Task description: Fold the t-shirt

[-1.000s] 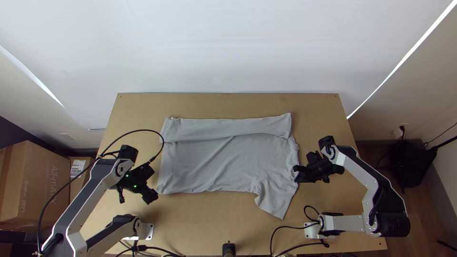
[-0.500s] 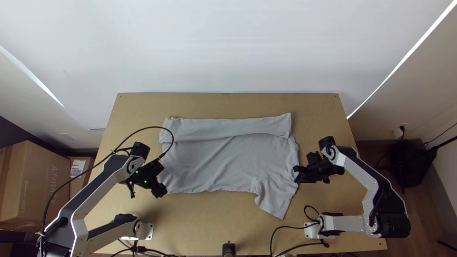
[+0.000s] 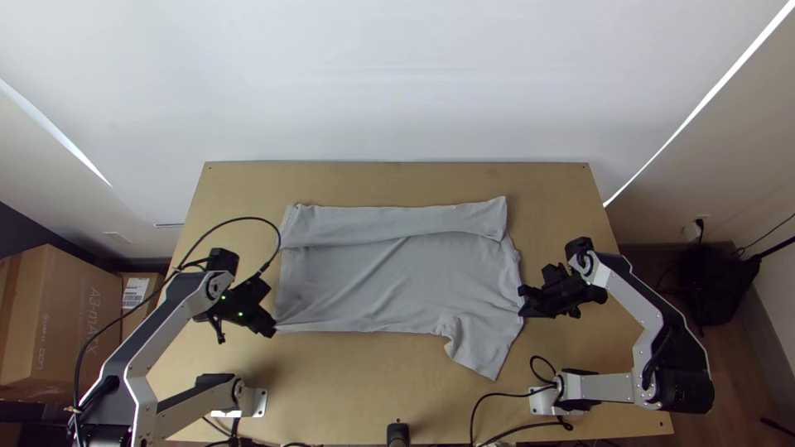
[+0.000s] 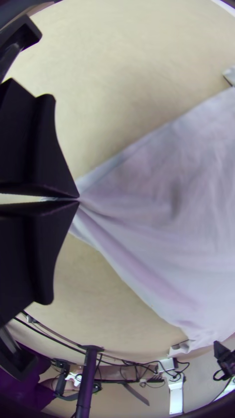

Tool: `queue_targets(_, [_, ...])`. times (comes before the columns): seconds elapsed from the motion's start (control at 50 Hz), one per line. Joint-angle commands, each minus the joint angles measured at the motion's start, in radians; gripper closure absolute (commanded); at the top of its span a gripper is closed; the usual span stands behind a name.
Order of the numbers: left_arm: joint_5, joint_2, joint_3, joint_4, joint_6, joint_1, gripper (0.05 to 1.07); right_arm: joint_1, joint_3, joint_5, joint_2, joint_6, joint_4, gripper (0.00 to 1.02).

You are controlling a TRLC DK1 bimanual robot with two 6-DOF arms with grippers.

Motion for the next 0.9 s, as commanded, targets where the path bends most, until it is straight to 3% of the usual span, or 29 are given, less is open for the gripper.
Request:
queue_targets(0.0, [0.005,-0.001,0.002,-0.018,0.081,0.075,1.04,-0.025,0.026,0.005,0.022,-0.028,-0.022,1.00])
queue_targets(0.12, [0.005,0.008,0.016,-0.022,0.094,0.118,1.05,-0.066,0.055,0.005,0.052,-0.042,-0.033,1.00])
queue_targets(0.58, [0.062,0.059,0.177,-0.030,0.055,0.121,1.05,-0.100,0.353,-0.018,0.213,-0.102,-0.392,1.00])
queue_targets(0.88, [0.088,0.169,0.369,-0.016,-0.019,0.114,1.05,-0.057,0.454,-0.021,0.251,-0.061,-0.404,1.00])
